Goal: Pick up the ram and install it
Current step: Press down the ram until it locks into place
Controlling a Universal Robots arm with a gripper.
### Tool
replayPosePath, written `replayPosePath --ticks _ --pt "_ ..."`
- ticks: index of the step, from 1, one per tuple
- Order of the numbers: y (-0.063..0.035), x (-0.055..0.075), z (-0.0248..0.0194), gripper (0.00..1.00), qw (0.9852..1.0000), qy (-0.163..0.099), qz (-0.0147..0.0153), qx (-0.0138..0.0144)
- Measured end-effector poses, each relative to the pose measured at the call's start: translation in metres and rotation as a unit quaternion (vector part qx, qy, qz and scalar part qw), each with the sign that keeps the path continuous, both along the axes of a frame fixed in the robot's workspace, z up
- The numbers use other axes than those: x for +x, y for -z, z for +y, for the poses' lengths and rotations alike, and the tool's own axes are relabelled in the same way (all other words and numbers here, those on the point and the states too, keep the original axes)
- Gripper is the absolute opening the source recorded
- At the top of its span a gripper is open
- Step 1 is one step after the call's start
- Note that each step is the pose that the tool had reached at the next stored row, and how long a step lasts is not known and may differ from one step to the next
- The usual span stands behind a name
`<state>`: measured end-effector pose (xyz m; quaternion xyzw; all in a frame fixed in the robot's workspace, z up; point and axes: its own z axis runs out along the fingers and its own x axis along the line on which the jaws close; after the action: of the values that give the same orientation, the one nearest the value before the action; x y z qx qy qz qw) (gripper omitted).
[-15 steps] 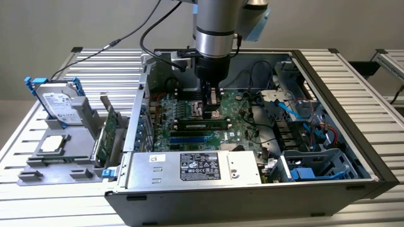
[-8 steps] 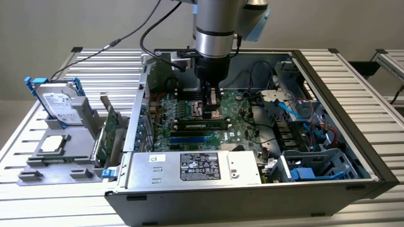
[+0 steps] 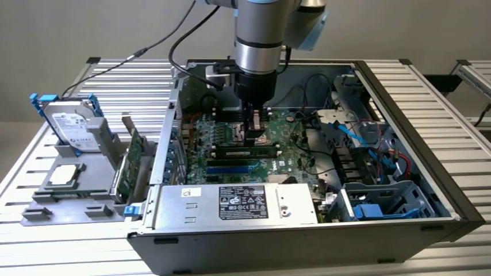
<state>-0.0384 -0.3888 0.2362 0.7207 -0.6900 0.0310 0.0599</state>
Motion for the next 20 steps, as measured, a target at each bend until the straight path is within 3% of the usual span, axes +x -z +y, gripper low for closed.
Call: replayPosePath --ticks 20 --pt "0.011 0.0 -0.0001 0.11 1.0 0.007 0.0002 -0.0022"
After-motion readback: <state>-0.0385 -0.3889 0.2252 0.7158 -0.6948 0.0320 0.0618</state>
